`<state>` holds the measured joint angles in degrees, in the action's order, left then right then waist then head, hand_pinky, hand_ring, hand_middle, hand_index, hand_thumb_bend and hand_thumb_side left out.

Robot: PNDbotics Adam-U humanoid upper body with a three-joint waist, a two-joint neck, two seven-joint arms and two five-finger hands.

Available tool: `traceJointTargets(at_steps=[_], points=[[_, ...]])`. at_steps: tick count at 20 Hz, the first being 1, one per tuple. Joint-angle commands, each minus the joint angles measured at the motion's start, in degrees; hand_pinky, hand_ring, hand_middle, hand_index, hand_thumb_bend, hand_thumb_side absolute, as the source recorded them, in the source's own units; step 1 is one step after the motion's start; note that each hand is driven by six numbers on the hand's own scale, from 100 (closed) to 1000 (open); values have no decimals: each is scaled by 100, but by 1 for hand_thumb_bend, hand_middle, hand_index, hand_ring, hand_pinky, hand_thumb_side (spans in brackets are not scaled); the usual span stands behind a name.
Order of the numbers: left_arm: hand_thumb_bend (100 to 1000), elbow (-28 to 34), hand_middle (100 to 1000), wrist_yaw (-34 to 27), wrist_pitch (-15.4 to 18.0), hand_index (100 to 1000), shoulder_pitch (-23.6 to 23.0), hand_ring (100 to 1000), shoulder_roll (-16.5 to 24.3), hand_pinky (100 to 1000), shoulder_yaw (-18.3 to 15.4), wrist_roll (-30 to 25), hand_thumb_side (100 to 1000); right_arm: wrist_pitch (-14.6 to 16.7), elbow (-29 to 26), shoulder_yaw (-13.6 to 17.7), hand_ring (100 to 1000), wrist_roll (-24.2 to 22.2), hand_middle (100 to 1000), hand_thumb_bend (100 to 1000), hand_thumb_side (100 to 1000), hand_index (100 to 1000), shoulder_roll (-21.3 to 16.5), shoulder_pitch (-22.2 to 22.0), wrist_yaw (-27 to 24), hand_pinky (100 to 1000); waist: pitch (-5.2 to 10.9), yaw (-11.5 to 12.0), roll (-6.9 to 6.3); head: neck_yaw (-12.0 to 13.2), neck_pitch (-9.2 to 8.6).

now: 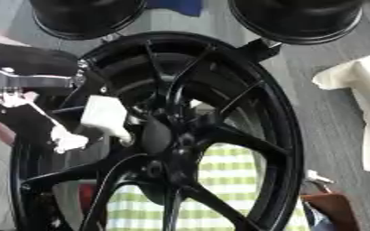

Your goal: Pull the pin out of the wheel hub.

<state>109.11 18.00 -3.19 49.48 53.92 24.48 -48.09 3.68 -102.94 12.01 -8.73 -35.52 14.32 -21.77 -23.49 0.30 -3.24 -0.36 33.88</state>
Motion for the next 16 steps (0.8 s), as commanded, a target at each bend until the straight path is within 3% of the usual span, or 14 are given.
traceJointTargets(at_steps=[1,3,6,16], points=[[100,15,562,62,-37,725,85,752,79,861,-44,156,269,-15,-44,57,816,-6,665,100,706,611,-81,39,6,1000,94,5,30,8,-78],[100,0,492,11,-101,659,86,694,70,830,-34,259,226,-17,-39,57,817,-23,666,100,706,612,-74,39,4,1000,93,8,35,9,-79],[100,5,410,-130,-209,565,81,620,80,774,-55,467,245,-12,-33,64,818,-37,666,100,706,612,-72,35,-2,1000,94,13,40,11,-70],[100,282,335,-871,-565,464,55,558,337,753,-340,1159,244,-3,-21,72,819,-76,669,100,706,614,-66,22,-11,1000,112,16,40,-2,-70]])
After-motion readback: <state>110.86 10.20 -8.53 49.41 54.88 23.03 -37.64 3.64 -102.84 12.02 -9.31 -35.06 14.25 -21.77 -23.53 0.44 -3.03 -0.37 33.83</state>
